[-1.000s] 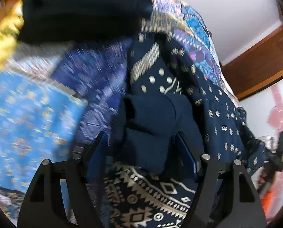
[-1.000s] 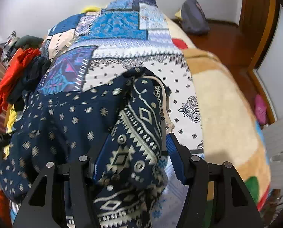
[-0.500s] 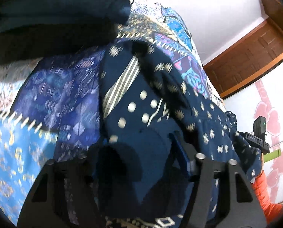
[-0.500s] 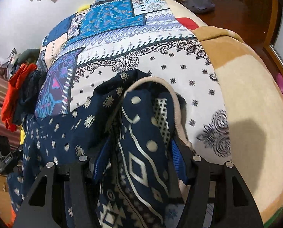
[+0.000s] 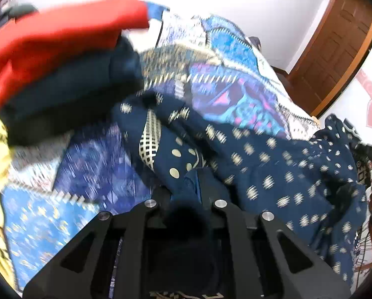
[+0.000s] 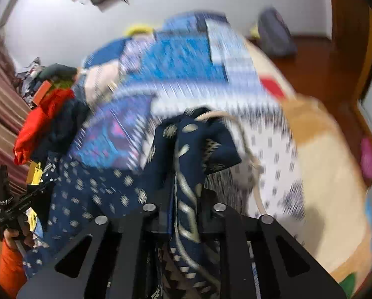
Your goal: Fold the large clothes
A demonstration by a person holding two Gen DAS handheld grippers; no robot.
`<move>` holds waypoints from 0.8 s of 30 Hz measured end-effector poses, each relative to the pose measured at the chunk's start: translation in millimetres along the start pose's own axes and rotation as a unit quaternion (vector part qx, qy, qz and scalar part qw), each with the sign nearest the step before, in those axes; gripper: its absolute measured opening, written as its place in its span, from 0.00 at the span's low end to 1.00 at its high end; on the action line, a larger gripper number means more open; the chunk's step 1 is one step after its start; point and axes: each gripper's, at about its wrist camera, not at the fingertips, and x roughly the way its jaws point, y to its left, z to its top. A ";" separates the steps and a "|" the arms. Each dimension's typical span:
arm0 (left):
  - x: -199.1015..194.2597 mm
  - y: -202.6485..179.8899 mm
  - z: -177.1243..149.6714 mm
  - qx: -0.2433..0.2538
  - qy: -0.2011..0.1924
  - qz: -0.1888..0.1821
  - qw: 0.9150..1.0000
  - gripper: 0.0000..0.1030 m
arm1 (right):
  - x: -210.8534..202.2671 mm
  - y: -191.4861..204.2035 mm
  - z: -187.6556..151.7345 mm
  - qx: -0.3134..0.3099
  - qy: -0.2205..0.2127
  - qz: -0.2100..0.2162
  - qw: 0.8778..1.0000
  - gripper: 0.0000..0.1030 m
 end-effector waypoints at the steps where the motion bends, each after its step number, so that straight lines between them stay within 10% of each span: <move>1: -6.1 -2.6 6.3 0.001 -0.006 0.000 1.000 0.12 | -8.9 6.1 6.9 -0.011 -0.015 -0.004 1.000 0.07; 12: -30.7 -28.4 70.7 0.020 -0.069 -0.020 0.997 0.11 | -2.9 25.7 60.0 -0.055 -0.052 -0.023 0.997 0.07; 24: 30.6 0.5 106.8 -0.030 -0.045 0.000 0.999 0.11 | 58.5 -5.3 85.1 -0.043 -0.020 -0.088 0.995 0.07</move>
